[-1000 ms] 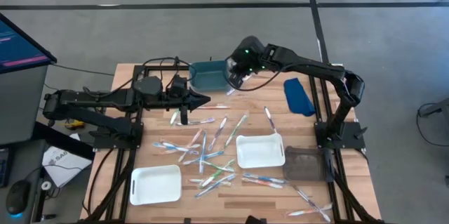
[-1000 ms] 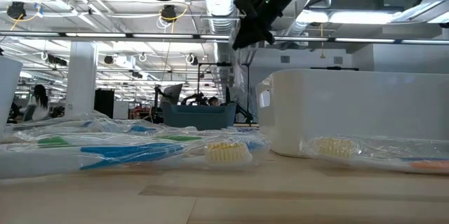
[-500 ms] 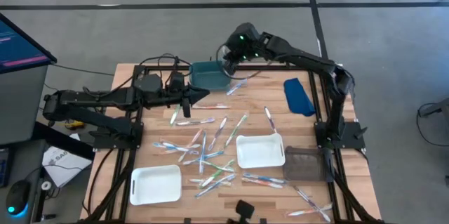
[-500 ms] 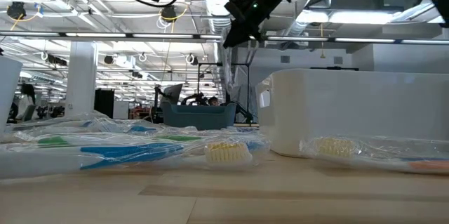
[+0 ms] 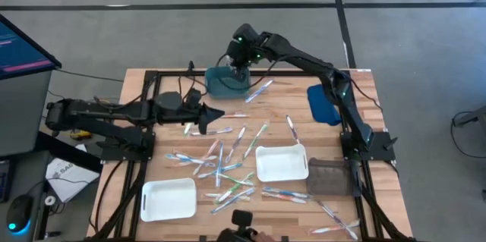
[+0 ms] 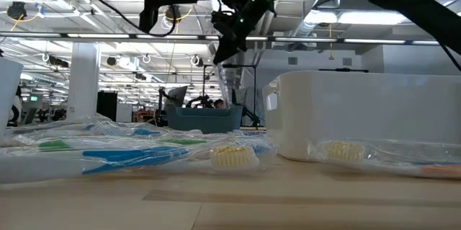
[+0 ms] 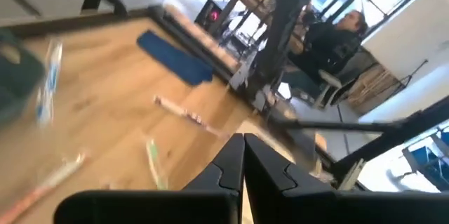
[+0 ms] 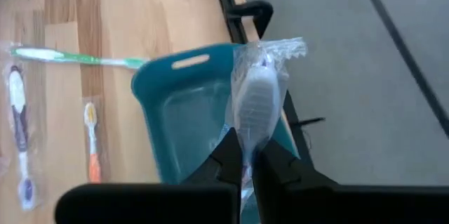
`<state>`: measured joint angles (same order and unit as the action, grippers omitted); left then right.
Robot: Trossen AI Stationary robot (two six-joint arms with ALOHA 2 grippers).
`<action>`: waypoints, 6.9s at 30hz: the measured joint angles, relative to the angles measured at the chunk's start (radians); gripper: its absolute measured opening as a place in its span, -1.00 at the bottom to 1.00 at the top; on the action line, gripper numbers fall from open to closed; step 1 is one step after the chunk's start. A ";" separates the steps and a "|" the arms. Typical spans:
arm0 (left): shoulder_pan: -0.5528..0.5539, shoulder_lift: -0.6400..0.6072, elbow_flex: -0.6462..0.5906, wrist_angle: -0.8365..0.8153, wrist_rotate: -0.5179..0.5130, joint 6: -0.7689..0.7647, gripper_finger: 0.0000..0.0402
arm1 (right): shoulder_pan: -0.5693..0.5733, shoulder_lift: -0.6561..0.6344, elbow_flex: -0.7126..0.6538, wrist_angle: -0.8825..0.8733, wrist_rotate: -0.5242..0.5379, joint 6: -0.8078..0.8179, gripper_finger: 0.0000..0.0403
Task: Pick & Place Toothbrushes
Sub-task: Put the violet toothbrush into the blue bin, then put the green toothbrush into the bottom white bin
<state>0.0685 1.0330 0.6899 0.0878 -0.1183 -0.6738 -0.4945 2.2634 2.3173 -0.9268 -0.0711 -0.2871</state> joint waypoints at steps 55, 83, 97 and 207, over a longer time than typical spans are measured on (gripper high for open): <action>-0.037 -0.014 -0.049 0.123 -0.003 -0.072 -0.98 | 0.010 0.131 -0.002 0.023 0.053 0.050 -0.04; -0.022 -0.045 -0.047 0.362 0.020 0.035 -0.98 | 0.050 0.065 -0.002 -0.544 0.041 0.212 -0.05; -0.022 -0.052 -0.047 0.355 0.364 -0.045 -0.98 | 0.135 -0.080 -0.003 -0.636 -0.039 0.517 -0.05; 0.399 0.409 0.154 -0.969 0.042 -0.159 -0.78 | 0.747 -1.112 -1.113 1.014 0.311 0.864 -0.05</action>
<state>0.4677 1.4422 0.8436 -0.8809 -0.0765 -0.8327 0.2524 1.1519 1.2045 0.0870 0.2401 0.5766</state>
